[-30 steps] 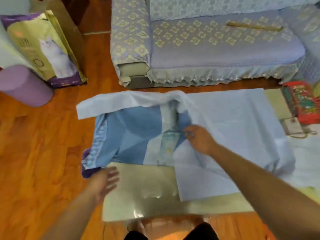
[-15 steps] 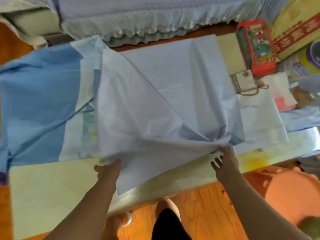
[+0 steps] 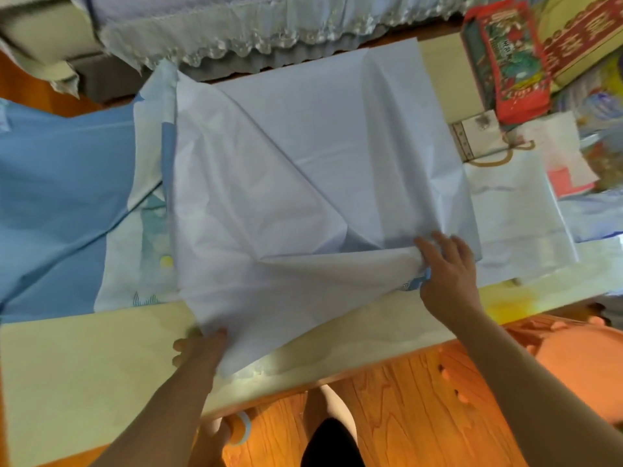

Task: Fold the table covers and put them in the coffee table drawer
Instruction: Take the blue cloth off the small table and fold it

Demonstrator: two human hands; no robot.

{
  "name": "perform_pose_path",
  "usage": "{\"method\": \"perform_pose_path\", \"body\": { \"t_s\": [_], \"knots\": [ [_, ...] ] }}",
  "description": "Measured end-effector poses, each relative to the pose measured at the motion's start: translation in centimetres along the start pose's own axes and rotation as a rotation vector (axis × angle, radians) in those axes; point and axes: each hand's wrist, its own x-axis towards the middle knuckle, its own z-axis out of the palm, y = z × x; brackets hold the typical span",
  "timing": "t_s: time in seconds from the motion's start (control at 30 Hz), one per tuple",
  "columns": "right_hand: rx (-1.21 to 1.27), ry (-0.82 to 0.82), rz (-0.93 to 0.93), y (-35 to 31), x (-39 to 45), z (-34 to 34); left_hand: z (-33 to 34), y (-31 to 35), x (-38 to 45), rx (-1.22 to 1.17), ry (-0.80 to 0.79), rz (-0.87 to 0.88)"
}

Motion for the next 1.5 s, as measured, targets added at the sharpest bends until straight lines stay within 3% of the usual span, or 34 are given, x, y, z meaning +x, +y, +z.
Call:
{"method": "perform_pose_path", "body": {
  "t_s": [0.17,0.27,0.33,0.4,0.5,0.53,0.67,0.77,0.83,0.93,1.03,1.1,1.17,1.23,1.3,1.4,1.5],
  "knots": [
    [-0.239,-0.092,-0.242,4.4,2.1,-1.9,0.0,1.5,-5.4,-0.253,-0.032,-0.008],
    [-0.05,-0.146,-0.037,5.4,2.7,-3.0,-0.6,1.8,-8.1,-0.385,-0.107,-0.01],
    [0.083,-0.192,0.12,5.6,3.4,-3.5,-1.8,3.3,-11.5,-0.581,-0.252,0.059],
    [0.124,-0.279,0.142,5.8,3.7,-3.8,-3.7,6.0,-15.6,-0.822,-0.44,0.151],
    [0.069,-0.344,0.185,6.7,3.3,-4.7,-7.5,12.9,-22.4,-0.948,-0.764,0.438],
    [0.076,-0.328,0.212,7.4,3.1,-4.8,-8.1,16.3,-24.8,-0.935,-0.8,0.536],
    [0.261,-0.143,0.323,9.8,3.2,-5.4,-6.0,31.9,-32.5,-0.981,-0.8,0.836],
    [0.472,0.018,0.449,10.7,3.7,-5.7,-1.9,39.6,-36.4,-0.968,-0.801,0.907],
    [0.614,0.075,0.517,10.8,3.7,-6.0,1.1,40.5,-37.5,-0.791,-0.841,0.982],
    [0.922,0.107,0.67,11.5,3.5,-5.5,6.5,36.3,-32.7,-0.134,-0.464,1.24],
    [1.012,0.114,0.717,12.1,4.2,-6.2,7.8,24.9,-23.3,0.475,-0.044,1.51],
    [1.022,0.142,0.655,11.9,5.1,-8.1,7.2,17.4,-18.3,0.673,0.1,1.588],
    [1.103,0.26,0.569,11.4,7.0,-10.7,6.2,12.7,-15.4,0.893,0.148,1.549],
    [1.145,0.353,0.463,10.1,9.2,-13.1,5.6,10.6,-13.9,1.069,0.213,1.494],
    [1.11,0.347,0.392,9.5,10.8,-13.9,5.2,10.7,-13.3,1.123,0.278,1.418],
    [0.811,0.059,0.522,11.1,10.0,-12.3,4.1,12.2,-13.3,1.131,0.359,1.279],
    [0.516,-0.125,0.611,14.3,7.8,-9.2,3.5,12.0,-13.0,1.245,0.373,1.399]
  ]
}}
